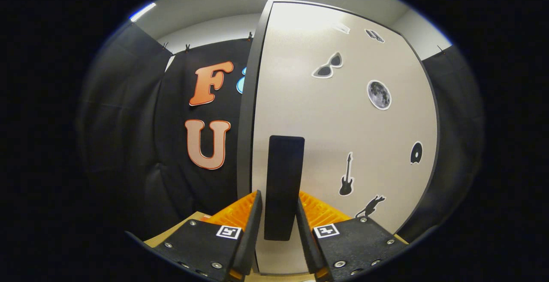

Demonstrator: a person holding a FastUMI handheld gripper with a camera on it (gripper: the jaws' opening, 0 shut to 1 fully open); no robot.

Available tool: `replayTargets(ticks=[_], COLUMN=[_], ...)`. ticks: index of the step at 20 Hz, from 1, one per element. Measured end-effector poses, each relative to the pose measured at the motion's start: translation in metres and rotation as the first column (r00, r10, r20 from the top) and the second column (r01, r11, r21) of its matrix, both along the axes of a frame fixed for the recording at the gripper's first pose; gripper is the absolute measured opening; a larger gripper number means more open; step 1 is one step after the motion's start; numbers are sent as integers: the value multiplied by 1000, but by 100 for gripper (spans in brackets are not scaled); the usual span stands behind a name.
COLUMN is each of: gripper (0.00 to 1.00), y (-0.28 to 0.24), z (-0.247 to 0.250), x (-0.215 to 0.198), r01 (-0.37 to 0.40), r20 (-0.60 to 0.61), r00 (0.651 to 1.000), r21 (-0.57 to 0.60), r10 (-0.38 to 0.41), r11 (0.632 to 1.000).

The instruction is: Open the shoe cabinet door, grab the shoes and put them into the shoe cabinet, then close the shoe cabinet door.

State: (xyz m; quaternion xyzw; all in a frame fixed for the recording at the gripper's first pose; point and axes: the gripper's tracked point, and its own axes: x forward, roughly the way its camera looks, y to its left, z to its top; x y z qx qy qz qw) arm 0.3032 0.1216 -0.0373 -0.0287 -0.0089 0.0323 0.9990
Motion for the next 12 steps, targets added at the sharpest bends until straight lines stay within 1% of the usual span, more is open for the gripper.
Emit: replayTargets(ticks=[1,4,8,12], gripper=[41,37,34,34], y=[2,0,-1,-5], z=[-1,-2,-1,2], x=[-1,-3,-9,-30], r01=[-3,-11,-12,-16], r20=[3,-11,-26,-28], r00=[1000,1000,1000,999], r21=[17,43,42,45], r10=[3,12,13,17], r11=[1000,999,999,999])
